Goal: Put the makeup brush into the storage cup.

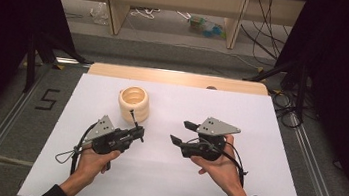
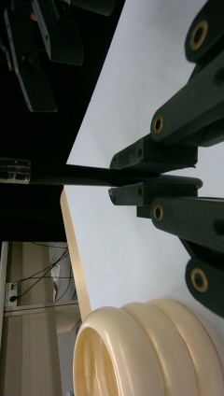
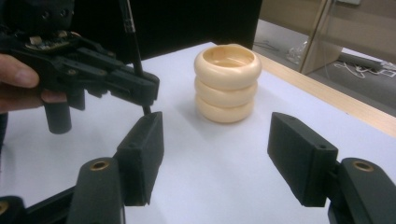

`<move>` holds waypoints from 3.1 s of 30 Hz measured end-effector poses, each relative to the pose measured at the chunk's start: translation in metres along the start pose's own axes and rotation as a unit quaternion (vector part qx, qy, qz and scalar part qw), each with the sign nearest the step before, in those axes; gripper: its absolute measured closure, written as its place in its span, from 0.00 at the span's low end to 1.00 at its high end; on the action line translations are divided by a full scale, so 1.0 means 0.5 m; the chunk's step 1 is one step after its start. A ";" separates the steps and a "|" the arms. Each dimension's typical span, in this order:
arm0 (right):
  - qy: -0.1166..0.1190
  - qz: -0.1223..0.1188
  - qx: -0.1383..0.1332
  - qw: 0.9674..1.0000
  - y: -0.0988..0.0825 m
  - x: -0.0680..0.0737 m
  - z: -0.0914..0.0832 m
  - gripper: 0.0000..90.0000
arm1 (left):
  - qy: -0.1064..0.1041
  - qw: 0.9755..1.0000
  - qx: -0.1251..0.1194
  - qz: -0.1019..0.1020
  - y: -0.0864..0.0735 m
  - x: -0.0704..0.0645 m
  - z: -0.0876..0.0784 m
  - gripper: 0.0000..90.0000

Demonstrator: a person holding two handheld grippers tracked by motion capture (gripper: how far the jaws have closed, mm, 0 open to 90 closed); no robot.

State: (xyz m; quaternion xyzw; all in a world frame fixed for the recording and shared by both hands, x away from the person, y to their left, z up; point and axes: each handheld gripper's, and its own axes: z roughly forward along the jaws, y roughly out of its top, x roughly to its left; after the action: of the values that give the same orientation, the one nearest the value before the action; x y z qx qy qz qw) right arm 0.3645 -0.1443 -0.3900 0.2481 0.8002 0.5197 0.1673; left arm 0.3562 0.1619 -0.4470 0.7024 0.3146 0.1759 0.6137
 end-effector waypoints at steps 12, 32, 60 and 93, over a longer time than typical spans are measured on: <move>-0.022 0.015 0.000 1.000 -0.026 -0.013 -0.029 0.39 | 0.010 1.000 -0.008 0.002 0.005 0.010 -0.005 0.93; -0.045 0.030 -0.008 0.999 -0.071 -0.025 -0.072 0.36 | 0.034 0.999 -0.011 0.001 0.012 0.028 -0.016 0.93; -0.073 0.043 -0.028 0.996 -0.120 -0.027 -0.124 0.30 | 0.062 0.998 -0.022 -0.001 0.025 0.063 -0.017 0.93; -0.085 0.047 -0.034 0.995 -0.158 -0.025 -0.157 0.27 | 0.114 0.993 -0.015 0.020 0.100 0.145 -0.013 0.93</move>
State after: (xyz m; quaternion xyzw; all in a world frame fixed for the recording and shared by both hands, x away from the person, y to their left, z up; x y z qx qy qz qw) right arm 0.3158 -0.2370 -0.4304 0.3230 0.7526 0.5306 0.2185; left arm 0.4172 0.2119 -0.4072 0.6748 0.3659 0.2715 0.5805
